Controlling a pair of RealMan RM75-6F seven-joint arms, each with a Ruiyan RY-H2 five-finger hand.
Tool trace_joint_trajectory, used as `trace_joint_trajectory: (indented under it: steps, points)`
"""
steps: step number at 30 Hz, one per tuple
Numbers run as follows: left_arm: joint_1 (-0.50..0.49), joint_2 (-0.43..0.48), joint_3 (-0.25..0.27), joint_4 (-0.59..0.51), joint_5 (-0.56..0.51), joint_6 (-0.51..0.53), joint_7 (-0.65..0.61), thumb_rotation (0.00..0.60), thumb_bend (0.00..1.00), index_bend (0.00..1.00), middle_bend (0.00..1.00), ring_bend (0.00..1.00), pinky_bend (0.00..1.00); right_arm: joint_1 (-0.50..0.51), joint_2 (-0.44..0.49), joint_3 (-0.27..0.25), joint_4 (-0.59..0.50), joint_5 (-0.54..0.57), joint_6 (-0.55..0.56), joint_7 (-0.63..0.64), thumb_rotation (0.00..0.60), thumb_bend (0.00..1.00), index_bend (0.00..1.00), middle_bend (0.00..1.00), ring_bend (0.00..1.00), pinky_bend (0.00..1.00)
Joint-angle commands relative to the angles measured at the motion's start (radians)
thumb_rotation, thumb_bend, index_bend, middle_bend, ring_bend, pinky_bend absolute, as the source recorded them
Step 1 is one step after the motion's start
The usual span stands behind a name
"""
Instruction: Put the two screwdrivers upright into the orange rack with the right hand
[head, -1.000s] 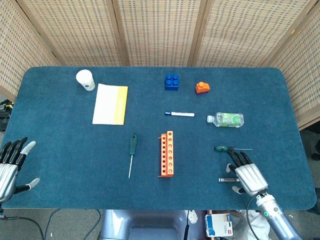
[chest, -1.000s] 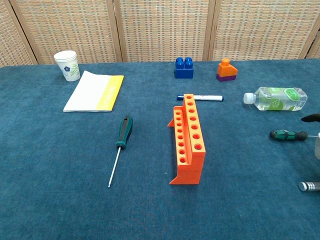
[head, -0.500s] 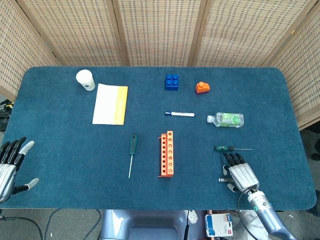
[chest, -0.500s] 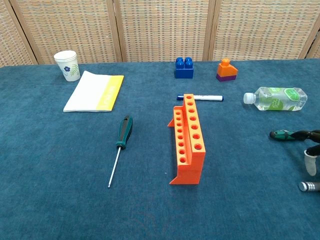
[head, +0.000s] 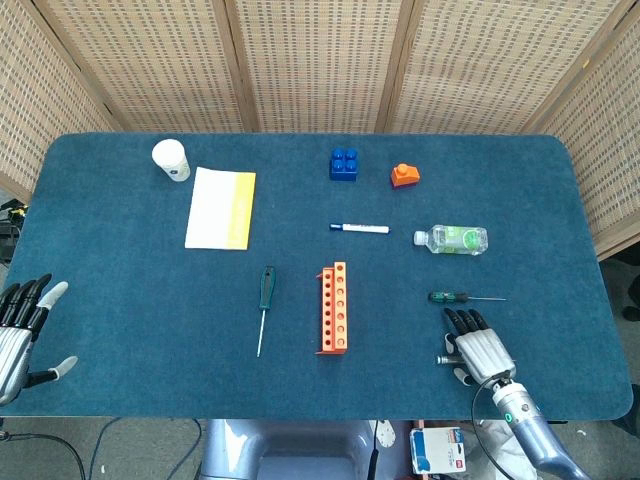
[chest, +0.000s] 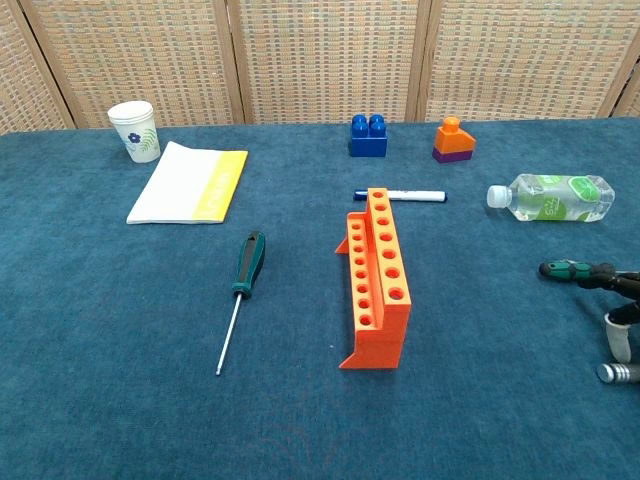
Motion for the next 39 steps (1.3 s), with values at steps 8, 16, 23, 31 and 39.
trace_joint_trajectory:
  steps: [8, 16, 23, 31, 39]
  points:
    - [-0.003, 0.0, -0.003, -0.001, -0.009, -0.007, 0.001, 0.6, 0.0, 0.0, 0.0, 0.0, 0.0, 0.011, -0.017, -0.005, 0.021, 0.008, -0.002, -0.005, 0.6, 0.3, 0.56, 0.0, 0.0, 0.0]
    - [-0.003, -0.001, -0.002, -0.002, -0.009, -0.008, 0.004, 0.6, 0.0, 0.0, 0.0, 0.0, 0.0, 0.005, -0.001, -0.008, 0.003, -0.024, 0.041, 0.046, 0.6, 0.38, 0.67, 0.0, 0.0, 0.0]
    - [-0.001, 0.003, -0.001, -0.002, -0.007, -0.003, -0.007, 0.6, 0.0, 0.0, 0.0, 0.0, 0.0, 0.006, 0.086, 0.01, -0.11, -0.063, 0.089, 0.161, 0.6, 0.41, 0.67, 0.0, 0.0, 0.0]
    - [0.002, 0.016, 0.0, -0.001, -0.001, 0.005, -0.038, 0.6, 0.0, 0.0, 0.0, 0.0, 0.0, 0.049, 0.285, 0.092, -0.326, -0.071, 0.086, 0.467, 0.6, 0.45, 0.67, 0.0, 0.0, 0.0]
    - [0.0, 0.025, -0.003, -0.001, -0.006, 0.003, -0.062, 0.6, 0.0, 0.0, 0.0, 0.0, 0.0, 0.099, 0.415, 0.186, -0.492, -0.084, 0.079, 0.799, 0.6, 0.52, 0.67, 0.04, 0.0, 0.0]
